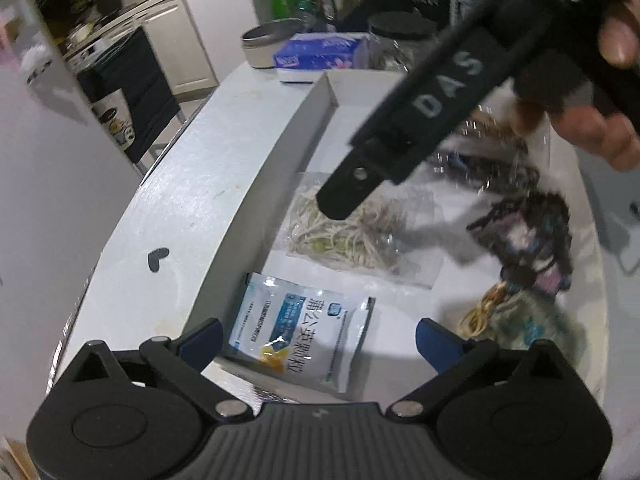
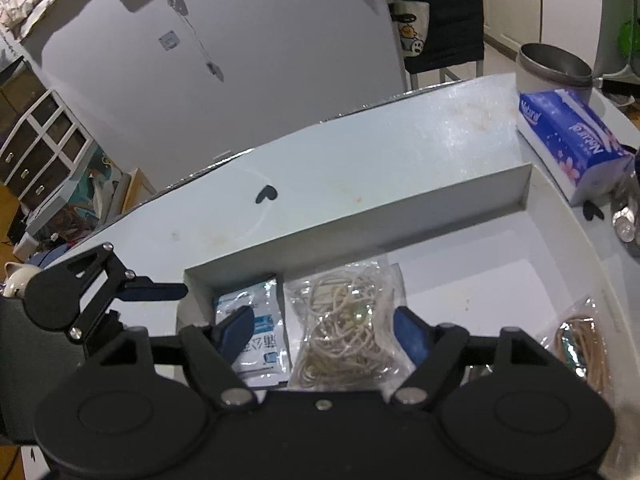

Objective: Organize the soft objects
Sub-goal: 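Open both tools to drop the sachet and rubber-band bag in the tray, then move both tools back toward the satin and black scrunchies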

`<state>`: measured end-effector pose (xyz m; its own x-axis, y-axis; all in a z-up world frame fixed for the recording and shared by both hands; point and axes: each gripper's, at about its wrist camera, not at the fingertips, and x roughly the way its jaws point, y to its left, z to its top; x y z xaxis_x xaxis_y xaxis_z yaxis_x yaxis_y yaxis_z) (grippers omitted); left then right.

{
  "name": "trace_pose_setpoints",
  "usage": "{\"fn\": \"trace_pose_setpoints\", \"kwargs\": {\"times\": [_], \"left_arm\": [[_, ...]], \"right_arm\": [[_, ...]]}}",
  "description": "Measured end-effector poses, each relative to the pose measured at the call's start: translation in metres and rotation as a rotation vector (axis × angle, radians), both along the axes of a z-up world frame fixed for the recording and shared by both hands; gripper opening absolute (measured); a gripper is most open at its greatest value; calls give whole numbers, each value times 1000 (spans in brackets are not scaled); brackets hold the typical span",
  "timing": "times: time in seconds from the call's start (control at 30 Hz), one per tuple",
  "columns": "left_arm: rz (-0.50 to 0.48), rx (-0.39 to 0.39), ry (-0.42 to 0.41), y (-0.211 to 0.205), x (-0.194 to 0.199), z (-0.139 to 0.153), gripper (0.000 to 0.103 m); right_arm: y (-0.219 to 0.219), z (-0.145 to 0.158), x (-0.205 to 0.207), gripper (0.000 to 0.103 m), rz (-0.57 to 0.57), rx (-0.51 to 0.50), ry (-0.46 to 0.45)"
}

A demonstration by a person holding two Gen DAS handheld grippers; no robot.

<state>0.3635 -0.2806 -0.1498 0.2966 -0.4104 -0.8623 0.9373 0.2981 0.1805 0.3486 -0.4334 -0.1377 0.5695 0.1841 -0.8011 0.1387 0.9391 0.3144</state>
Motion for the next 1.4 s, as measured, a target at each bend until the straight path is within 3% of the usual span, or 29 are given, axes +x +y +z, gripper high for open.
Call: {"fn": "trace_pose_setpoints", "kwargs": {"times": [0.17,0.57,0.97,1.4], "left_arm": [[71,-62,41,5,-8,13,101],[178,-183,36,12,-59,61,102],[428,-313,-7,25,-119,104,103],[738,-468,-22,53,-166,123,103]], "right_arm": [[-1,16,-13,77,16,0,-26],[-10,63,-63,81,45,-19,-114],[-19,93,-124,87,101,-83,-206],[-25,100,-174,98,84,-140,-262]]}}
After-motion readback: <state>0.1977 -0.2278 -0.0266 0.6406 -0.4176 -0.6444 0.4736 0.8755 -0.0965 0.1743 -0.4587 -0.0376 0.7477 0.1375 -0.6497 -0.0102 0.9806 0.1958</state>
